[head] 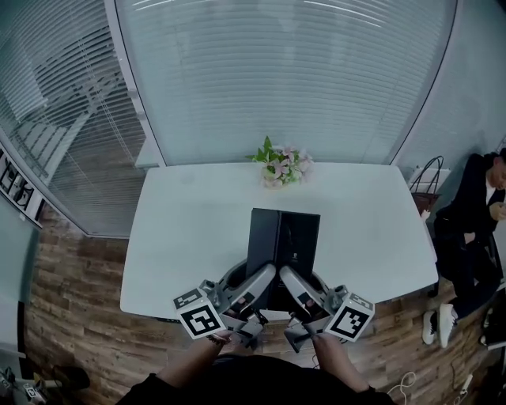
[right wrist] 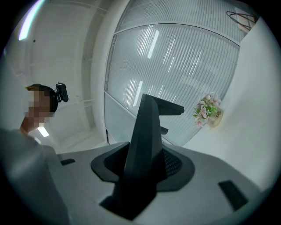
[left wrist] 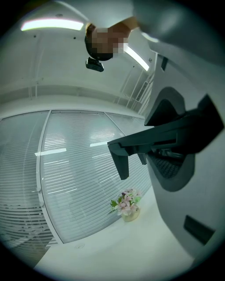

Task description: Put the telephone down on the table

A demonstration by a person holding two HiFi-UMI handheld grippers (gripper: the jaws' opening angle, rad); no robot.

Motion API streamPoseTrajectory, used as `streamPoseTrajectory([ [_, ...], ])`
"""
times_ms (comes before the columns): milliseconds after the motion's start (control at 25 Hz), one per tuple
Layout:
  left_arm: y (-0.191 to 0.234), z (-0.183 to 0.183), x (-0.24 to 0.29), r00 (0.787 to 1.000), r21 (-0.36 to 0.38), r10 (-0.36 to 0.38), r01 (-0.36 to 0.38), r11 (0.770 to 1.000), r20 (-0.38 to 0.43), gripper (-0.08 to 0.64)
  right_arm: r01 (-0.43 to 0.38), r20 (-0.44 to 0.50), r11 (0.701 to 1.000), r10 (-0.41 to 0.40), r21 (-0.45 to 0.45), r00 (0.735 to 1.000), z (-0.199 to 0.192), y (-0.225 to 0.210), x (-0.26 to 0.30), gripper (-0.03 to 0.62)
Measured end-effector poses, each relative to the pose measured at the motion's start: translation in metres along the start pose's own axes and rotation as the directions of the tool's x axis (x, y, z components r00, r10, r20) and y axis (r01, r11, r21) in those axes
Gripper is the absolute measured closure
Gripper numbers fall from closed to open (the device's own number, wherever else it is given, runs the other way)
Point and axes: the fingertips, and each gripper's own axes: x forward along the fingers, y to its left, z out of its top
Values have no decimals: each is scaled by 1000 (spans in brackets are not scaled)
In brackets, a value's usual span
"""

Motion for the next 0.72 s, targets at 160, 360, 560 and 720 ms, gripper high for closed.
streamPoseTrajectory([
  [160, 15, 10, 13, 1000, -11, -9, 9, 1000, -7, 359, 14, 5, 1000, -14, -5, 1000, 10, -13, 14, 405],
  [360, 33, 24, 27, 1000, -23, -21, 20, 1000, -17, 359, 31, 14, 999, -31, -8, 999, 22, -27, 32, 405],
  [560, 48, 34, 34, 999, -31, -22, 21, 999, -25, 359, 39, 19, 999, -39, -5, 999, 26, -38, 47, 405],
  [720, 63, 41, 39, 999, -41, -20, 19, 999, -28, 359, 48, 17, 999, -48, -1, 999, 29, -50, 60, 405],
])
